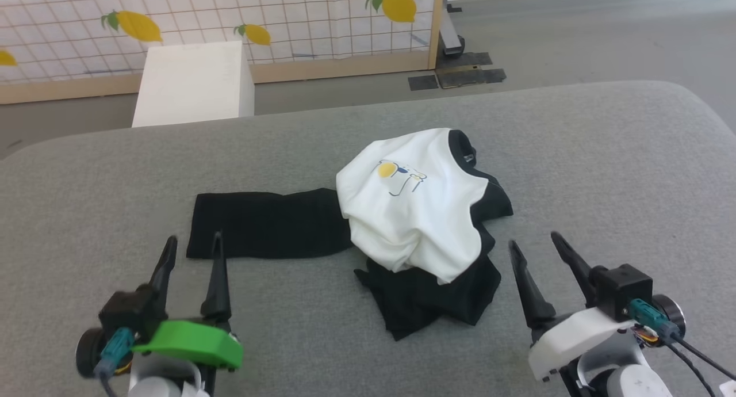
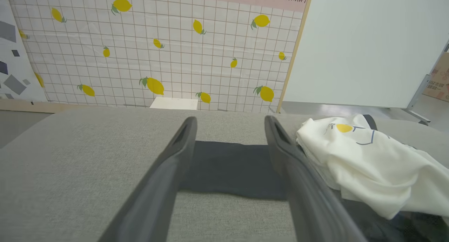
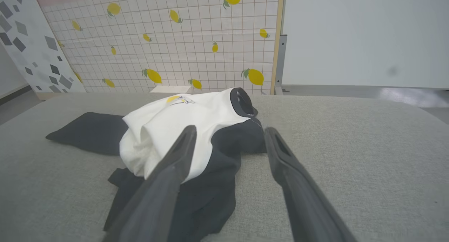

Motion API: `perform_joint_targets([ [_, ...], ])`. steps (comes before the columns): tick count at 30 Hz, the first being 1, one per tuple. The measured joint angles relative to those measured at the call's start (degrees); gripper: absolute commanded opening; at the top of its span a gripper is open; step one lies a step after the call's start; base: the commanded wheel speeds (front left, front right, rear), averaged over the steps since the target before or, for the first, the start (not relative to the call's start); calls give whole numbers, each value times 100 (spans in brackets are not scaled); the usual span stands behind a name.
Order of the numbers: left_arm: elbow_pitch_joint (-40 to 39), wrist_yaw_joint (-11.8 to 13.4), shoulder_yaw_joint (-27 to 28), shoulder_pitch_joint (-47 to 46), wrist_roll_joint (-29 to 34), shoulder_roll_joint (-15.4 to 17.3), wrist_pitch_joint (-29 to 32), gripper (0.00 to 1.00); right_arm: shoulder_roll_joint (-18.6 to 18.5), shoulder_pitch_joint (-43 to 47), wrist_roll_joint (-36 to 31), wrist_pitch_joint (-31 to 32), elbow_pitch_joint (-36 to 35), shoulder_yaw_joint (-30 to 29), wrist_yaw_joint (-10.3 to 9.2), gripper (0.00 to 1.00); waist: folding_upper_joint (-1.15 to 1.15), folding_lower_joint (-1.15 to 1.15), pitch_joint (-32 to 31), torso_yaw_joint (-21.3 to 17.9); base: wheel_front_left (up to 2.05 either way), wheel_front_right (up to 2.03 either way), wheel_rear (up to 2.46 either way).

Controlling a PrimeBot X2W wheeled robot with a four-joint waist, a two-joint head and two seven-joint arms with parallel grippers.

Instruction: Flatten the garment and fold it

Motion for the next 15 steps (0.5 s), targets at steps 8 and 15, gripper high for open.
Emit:
perform_joint_targets([
  [8,-186,-230,321,181,286,-246,0,100,-1,66,-18,1488,595,-118,0,100,0,0,137,187,0,0,0],
  [15,-238,-414,438,144,453,-476,0,100,0,-447,42,2337,1082,-93,0,100,0,0,380,387,0,0,0],
])
